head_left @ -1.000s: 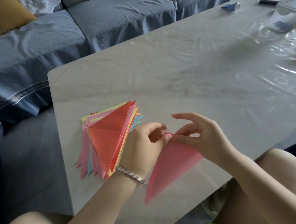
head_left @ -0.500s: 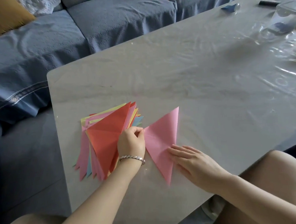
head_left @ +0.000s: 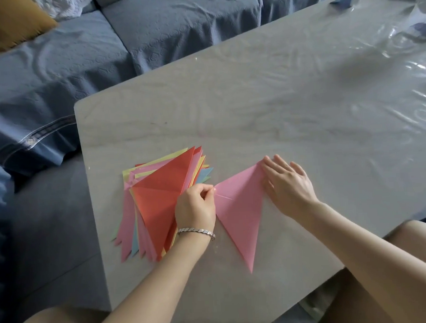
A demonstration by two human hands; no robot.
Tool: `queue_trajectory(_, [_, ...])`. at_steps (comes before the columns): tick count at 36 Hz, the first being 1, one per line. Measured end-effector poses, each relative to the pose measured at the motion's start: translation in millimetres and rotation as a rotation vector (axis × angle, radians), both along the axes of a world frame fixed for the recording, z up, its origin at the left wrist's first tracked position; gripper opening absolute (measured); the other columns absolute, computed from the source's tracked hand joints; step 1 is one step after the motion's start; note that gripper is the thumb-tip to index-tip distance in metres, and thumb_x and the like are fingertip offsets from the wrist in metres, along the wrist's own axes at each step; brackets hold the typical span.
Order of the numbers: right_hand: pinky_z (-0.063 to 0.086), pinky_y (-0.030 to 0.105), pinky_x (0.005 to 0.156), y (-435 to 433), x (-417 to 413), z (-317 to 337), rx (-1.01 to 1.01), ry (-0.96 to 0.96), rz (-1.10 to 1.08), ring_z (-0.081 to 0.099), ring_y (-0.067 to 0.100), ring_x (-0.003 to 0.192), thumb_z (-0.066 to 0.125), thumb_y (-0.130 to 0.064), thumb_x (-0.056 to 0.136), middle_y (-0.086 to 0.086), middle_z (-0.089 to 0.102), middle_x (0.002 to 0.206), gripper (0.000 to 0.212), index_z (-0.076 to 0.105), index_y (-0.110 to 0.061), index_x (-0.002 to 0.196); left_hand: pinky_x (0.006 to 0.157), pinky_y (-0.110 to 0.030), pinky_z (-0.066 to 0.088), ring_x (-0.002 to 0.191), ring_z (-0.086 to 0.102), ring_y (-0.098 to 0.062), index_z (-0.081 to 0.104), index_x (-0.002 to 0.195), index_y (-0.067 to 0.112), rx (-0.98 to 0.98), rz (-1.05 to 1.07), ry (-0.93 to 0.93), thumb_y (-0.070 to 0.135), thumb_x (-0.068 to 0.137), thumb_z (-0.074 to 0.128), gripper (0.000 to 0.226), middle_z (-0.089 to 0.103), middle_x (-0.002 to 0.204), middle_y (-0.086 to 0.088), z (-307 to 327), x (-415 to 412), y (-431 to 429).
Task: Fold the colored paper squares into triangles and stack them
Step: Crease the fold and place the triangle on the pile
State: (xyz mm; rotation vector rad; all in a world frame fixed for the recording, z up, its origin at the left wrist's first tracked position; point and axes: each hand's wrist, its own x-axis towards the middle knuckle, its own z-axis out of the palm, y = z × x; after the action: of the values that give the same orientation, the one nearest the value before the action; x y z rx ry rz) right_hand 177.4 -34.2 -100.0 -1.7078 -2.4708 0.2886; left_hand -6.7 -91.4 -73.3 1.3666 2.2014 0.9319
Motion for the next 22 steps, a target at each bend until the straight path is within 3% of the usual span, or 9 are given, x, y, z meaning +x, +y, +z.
queue_trajectory(7, [0.01,0.035,0.112,9,-4,6,-0.06,-0.029,-0.05,0.011,0.014,0.143,0.036,-0.039,0.097,-0.007,0.021,0.153,0.047,0.033,-0.02,0.14,0.063,-0.019,0.035,0.081,0.064,-0.021,0.072,0.087,0.008,-0.019,0.008,-0.01,0.014,0.084,0.063,0.011,0.072,0.088,-0.004,-2,0,0])
queue_trajectory(12, [0.001,0.037,0.116,-3,-7,9,-0.167,-0.053,-0.039,-0.004,0.014,0.144,0.044,-0.064,0.084,-0.002,0.002,0.157,0.085,0.012,-0.016,0.147,0.064,-0.02,0.037,0.084,0.064,-0.022,0.072,0.088,0.008,-0.03,0.019,-0.021,0.014,0.084,0.063,0.011,0.072,0.091,-0.004,-3,1,0])
queue_trajectory(18, [-0.009,0.037,0.114,-44,-11,9,-0.206,-0.094,0.073,-0.02,0.015,0.141,0.052,-0.075,0.069,0.003,-0.011,0.156,0.115,-0.002,-0.012,0.149,0.064,-0.021,0.036,0.085,0.063,-0.024,0.071,0.086,0.008,-0.025,0.021,-0.006,0.013,0.084,0.062,0.011,0.072,0.091,-0.005,-4,1,0])
queue_trajectory(20, [-0.012,0.037,0.113,-61,-12,4,-0.209,-0.079,0.131,-0.024,0.015,0.136,0.051,-0.081,0.062,0.006,-0.011,0.155,0.123,-0.001,-0.009,0.148,0.065,-0.022,0.037,0.086,0.063,-0.024,0.071,0.085,0.008,-0.023,0.017,-0.002,0.013,0.085,0.062,0.01,0.071,0.091,-0.005,-4,1,0])
queue_trajectory(22, [-0.008,0.039,0.114,-75,-12,-2,-0.135,-0.096,0.197,-0.013,0.022,0.136,0.039,-0.089,0.051,0.014,0.007,0.154,0.131,0.014,-0.002,0.146,0.065,-0.023,0.038,0.085,0.062,-0.025,0.07,0.084,0.008,-0.019,0.014,0.004,0.012,0.085,0.061,0.01,0.071,0.089,-0.005,-5,1,0])
